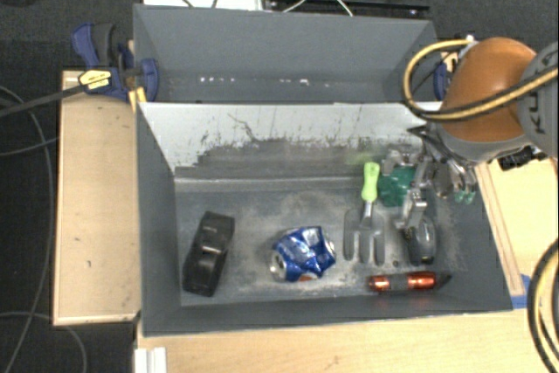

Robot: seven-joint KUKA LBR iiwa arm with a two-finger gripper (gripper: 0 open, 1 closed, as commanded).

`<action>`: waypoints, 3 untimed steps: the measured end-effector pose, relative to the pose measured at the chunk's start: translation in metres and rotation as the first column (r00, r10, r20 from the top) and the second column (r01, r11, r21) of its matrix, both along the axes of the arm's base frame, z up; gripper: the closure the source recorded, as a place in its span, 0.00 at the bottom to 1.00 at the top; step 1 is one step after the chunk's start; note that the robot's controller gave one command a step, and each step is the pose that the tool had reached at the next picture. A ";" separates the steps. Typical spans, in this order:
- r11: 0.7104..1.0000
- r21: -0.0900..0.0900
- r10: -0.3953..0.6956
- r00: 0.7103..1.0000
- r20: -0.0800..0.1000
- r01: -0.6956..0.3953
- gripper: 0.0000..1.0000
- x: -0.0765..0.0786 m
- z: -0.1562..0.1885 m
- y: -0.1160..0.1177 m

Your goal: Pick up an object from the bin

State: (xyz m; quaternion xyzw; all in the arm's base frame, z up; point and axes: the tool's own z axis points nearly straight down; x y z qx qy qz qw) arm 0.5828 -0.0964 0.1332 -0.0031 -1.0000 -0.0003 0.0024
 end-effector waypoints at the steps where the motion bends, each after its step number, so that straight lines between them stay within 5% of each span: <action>1: 1.000 -0.001 0.004 1.000 0.008 -0.004 0.00 0.002 0.005 0.000; 2: 0.842 0.005 0.540 0.842 0.001 -0.540 0.00 0.005 -0.064 0.033; 3: 0.873 -0.003 0.487 0.873 0.011 -0.487 0.00 0.010 -0.008 0.034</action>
Offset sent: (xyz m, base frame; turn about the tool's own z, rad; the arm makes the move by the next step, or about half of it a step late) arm 0.0046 0.0319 -0.0632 -0.5689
